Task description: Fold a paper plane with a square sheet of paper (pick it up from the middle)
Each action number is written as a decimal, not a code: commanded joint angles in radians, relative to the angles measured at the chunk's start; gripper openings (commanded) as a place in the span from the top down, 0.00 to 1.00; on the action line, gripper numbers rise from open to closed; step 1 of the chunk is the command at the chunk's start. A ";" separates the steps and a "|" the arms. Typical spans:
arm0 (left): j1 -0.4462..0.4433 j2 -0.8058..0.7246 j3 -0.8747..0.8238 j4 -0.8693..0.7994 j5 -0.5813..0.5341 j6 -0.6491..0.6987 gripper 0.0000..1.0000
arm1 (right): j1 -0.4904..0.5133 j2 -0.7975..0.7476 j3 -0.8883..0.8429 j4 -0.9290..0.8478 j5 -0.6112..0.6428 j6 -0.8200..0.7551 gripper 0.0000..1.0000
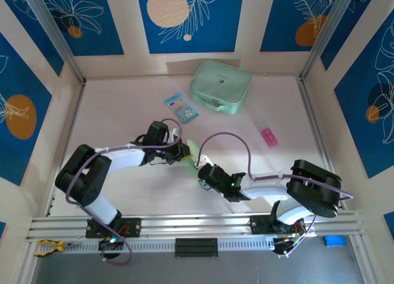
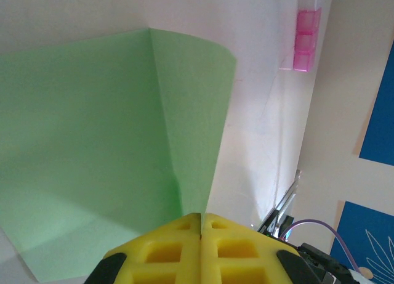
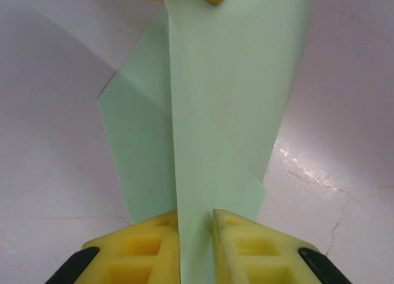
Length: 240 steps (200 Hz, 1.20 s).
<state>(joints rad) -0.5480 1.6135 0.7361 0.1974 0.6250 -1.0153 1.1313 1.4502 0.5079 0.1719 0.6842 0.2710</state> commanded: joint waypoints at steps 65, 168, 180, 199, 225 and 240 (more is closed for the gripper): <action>-0.003 -0.001 0.031 -0.019 0.015 0.011 0.95 | -0.005 0.010 -0.002 -0.002 0.017 0.023 0.74; -0.003 0.003 0.027 -0.013 0.015 0.008 0.95 | -0.009 0.009 -0.018 0.006 0.019 0.031 0.72; -0.003 0.003 0.028 -0.013 0.015 0.009 0.95 | -0.009 0.010 -0.019 0.011 0.018 0.028 0.72; -0.002 0.004 0.028 -0.013 0.015 0.009 0.96 | -0.011 0.013 -0.021 0.016 0.019 0.030 0.71; -0.003 0.006 0.030 -0.013 0.016 0.008 0.96 | -0.014 0.013 -0.023 0.024 0.017 0.025 0.71; -0.002 0.007 0.030 -0.015 0.016 0.008 0.97 | -0.015 0.010 -0.025 0.030 0.021 0.025 0.72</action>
<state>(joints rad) -0.5480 1.6135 0.7444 0.1940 0.6250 -1.0157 1.1236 1.4540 0.4950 0.1722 0.6819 0.2821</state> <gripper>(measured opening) 0.065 0.283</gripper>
